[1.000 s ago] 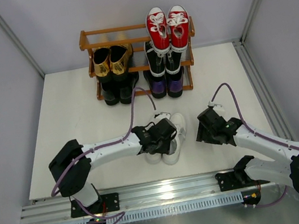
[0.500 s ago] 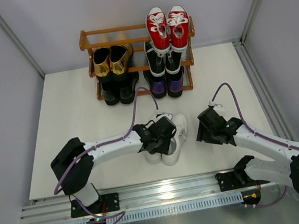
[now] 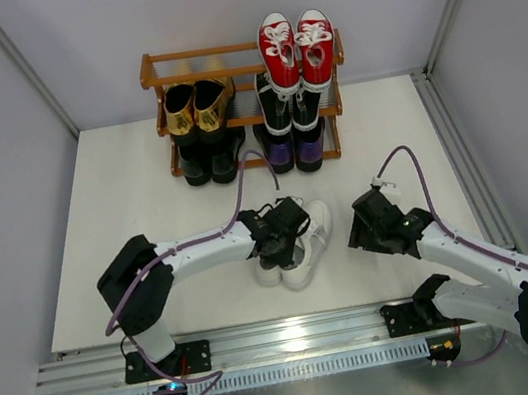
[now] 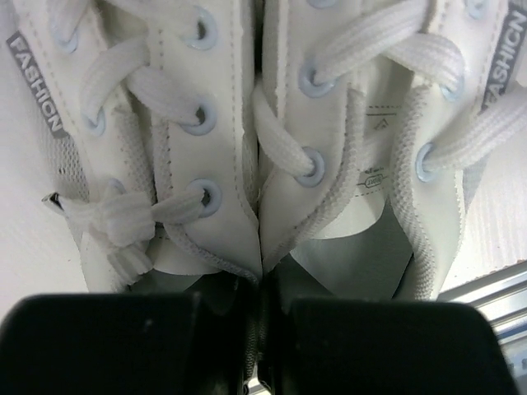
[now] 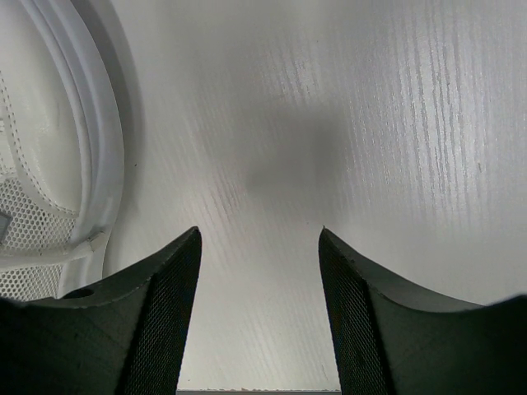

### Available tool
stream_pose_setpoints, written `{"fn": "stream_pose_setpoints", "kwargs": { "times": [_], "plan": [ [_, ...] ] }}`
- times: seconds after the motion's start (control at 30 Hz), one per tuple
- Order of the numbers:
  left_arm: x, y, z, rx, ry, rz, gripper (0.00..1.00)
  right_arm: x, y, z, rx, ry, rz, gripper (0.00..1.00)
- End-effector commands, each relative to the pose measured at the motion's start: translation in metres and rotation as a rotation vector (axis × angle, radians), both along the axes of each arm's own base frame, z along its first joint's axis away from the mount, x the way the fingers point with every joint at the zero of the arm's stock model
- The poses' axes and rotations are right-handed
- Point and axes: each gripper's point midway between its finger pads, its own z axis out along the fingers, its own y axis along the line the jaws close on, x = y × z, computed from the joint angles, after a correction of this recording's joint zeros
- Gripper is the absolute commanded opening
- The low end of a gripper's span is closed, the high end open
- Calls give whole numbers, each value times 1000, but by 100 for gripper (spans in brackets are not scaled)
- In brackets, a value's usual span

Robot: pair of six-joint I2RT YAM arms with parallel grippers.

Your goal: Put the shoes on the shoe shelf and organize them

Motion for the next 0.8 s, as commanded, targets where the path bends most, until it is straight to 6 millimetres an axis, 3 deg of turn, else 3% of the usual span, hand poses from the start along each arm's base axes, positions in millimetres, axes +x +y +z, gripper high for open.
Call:
{"fn": "stream_pose_setpoints", "kwargs": {
  "times": [0.0, 0.03, 0.13, 0.27, 0.47, 0.5, 0.53, 0.67, 0.77],
  "plan": [
    [17, 13, 23, 23, -81, 41, 0, 2, -5, 3, -8, -20, -12, 61],
    [20, 13, 44, -5, -115, 55, 0, 1, -5, 2, -11, -19, -10, 61],
    [23, 38, 71, 41, -172, 117, 0, 2, -5, 4, -9, -24, -8, 61],
    [30, 62, 131, 0, -291, 208, 0, 3, -5, 5, -5, -32, -4, 61],
    [32, 99, 198, -14, -417, 302, 0, 4, -4, 7, 2, -40, 1, 61],
    [33, 102, 223, -60, -451, 322, 0, 4, -4, 8, 2, -41, 2, 61],
    [31, 111, 230, -45, -465, 331, 0, 4, -4, 9, 2, -44, 4, 61],
    [52, 140, 291, -31, -674, 407, 0, 6, -4, 12, 6, -56, 13, 61],
    [78, 141, 331, -48, -769, 419, 0, 7, -3, 15, 6, -59, 22, 61]
  ]
}}
